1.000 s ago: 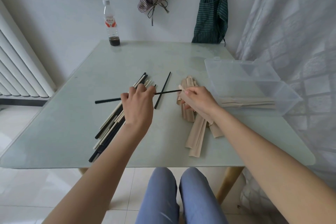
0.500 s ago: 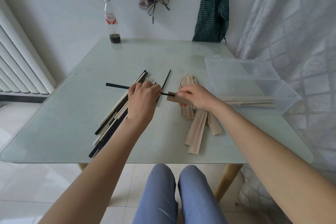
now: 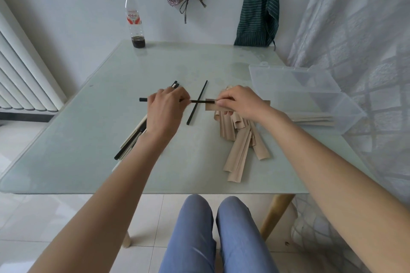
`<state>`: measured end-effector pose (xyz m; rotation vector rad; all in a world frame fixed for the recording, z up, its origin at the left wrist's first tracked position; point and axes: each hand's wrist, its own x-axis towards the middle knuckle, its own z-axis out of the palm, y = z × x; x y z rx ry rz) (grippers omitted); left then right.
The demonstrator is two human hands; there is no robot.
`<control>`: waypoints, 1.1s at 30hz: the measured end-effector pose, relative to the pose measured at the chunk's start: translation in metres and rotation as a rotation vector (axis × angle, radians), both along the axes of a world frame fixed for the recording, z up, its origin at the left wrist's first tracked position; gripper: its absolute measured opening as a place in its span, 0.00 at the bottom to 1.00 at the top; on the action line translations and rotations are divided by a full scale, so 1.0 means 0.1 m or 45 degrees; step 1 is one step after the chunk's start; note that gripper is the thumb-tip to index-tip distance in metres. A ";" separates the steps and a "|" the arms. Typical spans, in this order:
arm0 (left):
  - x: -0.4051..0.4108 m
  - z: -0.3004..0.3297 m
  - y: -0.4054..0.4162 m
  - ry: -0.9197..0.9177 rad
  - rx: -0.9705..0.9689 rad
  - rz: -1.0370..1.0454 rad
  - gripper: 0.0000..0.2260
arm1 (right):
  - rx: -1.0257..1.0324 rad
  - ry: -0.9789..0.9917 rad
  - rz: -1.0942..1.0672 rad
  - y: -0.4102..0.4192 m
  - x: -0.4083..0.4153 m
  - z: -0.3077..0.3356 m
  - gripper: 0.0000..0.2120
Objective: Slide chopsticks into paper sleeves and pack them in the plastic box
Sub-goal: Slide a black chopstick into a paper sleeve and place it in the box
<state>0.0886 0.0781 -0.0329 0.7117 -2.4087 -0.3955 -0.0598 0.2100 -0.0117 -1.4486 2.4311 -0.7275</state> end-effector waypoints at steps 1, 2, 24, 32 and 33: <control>0.01 0.01 -0.03 0.016 0.020 -0.010 0.06 | -0.001 -0.003 -0.008 0.01 -0.02 0.01 0.09; 0.01 0.03 -0.03 0.038 0.051 -0.039 0.05 | -0.009 -0.014 -0.005 0.01 -0.01 0.02 0.08; -0.19 -0.02 -0.02 0.157 0.379 -0.060 0.13 | -0.046 -0.057 -0.036 -0.15 0.00 0.04 0.09; -0.50 -0.29 -0.13 0.013 0.552 0.253 0.16 | -0.155 -0.324 -0.306 -0.13 -0.21 -0.09 0.10; -0.59 -0.31 -0.12 -0.106 0.539 0.198 0.14 | -0.180 -0.389 -0.317 -0.14 -0.21 -0.09 0.09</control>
